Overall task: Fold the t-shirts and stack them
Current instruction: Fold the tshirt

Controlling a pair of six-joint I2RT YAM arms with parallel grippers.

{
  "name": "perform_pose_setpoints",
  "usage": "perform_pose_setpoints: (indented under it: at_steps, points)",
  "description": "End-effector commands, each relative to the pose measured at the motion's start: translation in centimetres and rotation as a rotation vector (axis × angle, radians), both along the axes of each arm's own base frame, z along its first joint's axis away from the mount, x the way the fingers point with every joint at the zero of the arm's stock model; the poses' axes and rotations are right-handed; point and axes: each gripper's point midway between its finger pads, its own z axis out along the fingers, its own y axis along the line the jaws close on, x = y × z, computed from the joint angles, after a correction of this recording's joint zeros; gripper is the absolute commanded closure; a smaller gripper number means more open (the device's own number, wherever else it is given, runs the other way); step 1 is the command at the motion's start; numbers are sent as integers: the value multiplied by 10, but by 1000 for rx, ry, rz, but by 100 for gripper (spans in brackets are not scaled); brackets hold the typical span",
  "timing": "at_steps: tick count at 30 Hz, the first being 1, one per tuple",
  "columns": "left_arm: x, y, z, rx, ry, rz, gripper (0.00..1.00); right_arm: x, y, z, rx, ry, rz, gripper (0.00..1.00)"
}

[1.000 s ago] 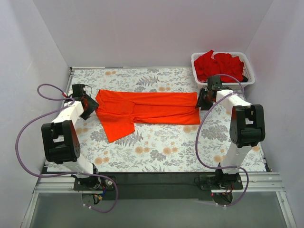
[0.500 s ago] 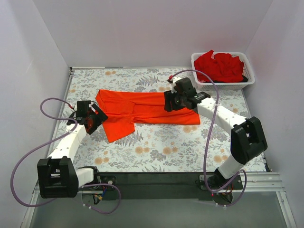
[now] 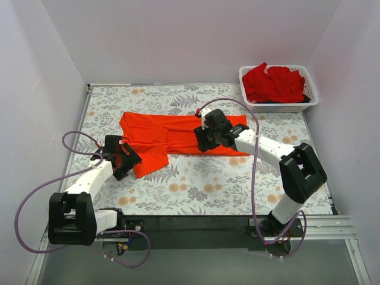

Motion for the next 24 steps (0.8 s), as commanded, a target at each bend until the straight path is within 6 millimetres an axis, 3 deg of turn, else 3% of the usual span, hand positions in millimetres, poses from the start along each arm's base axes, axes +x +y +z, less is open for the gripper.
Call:
perform_pose_setpoints:
  at_steps: [1, 5, 8, 12, 13, 15, 16, 23, 24]
  points:
    - [-3, -5, -9, -18, 23, -11, 23, 12, -19, 6, -18, -53, -50, 41]
    - [-7, -9, -17, -23, 51, -21, 27, 4, -30, -7, -41, -26, -59, 41]
    - [-10, -12, -22, -24, 73, -31, 38, 1, -31, -12, -39, -9, -55, 41]
    - [-13, -22, -28, -53, 100, -49, 69, 0, -31, -13, -35, -3, -52, 41]
    - [-13, -23, -28, -58, 101, -51, 84, 0, -31, -11, -34, -8, -52, 41]
    - [-7, -23, -23, -60, 84, -52, 100, 1, -34, -11, -38, -12, -57, 41]
    - [-3, -24, -19, -60, 70, -52, 100, 1, -35, -10, -37, -15, -58, 41]
    - [67, -34, 51, -84, -119, -82, 100, 0, -48, -7, -34, -23, -83, 42]
    - [87, -36, 74, -88, -178, -86, 100, 0, -50, -7, -36, -25, -89, 42]
